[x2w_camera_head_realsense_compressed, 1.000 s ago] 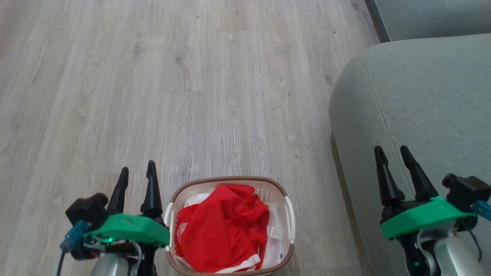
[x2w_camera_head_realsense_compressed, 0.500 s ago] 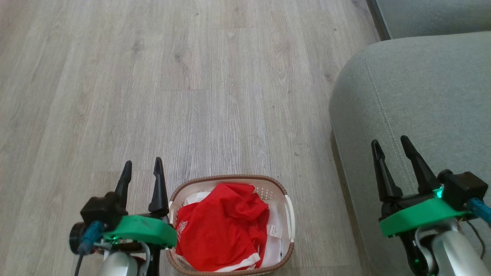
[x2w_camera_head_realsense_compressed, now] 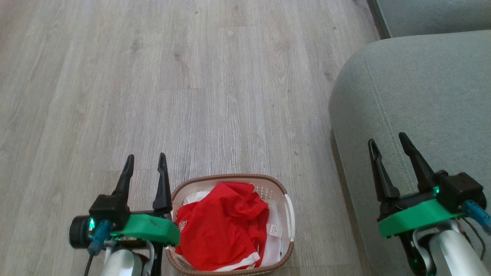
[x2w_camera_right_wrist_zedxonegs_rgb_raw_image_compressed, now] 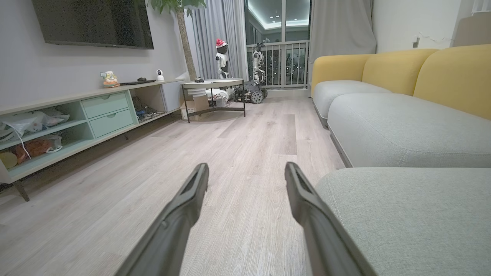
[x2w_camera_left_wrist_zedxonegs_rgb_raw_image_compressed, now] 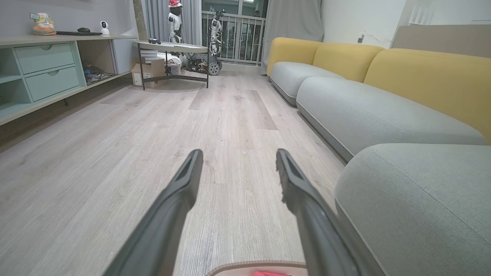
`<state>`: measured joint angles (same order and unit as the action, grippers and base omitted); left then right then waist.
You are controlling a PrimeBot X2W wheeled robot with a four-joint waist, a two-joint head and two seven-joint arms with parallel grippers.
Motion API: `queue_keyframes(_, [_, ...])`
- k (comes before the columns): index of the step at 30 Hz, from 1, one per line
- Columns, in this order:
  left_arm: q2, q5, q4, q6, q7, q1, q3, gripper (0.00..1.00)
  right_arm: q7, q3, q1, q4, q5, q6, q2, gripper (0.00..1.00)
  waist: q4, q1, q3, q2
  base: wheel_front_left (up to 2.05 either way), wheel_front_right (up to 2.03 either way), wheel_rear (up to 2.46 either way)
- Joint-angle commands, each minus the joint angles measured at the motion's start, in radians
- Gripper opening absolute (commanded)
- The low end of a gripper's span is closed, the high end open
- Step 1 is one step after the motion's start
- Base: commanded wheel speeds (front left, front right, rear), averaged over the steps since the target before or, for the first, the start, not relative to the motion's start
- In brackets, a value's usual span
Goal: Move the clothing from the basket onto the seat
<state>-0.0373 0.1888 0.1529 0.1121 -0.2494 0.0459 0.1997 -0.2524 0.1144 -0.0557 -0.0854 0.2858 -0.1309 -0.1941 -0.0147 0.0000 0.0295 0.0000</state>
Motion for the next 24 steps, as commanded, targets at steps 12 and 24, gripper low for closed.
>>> queue_keyframes(12, [-0.013,0.005,-0.03,0.003,-0.012,0.056,-0.029,1.0,-0.009,0.01,-0.049,0.035,0.001,0.0,-0.021,1.0,-0.009,0.0,0.008,0.0,0.0,0.0,0.0])
queue_keyframes(24, [-0.013,0.017,-0.013,0.014,-0.012,0.079,-0.023,1.0,-0.009,0.013,-0.082,0.047,0.012,0.0,-0.041,1.0,-0.052,0.0,0.06,0.0,0.0,0.0,0.0])
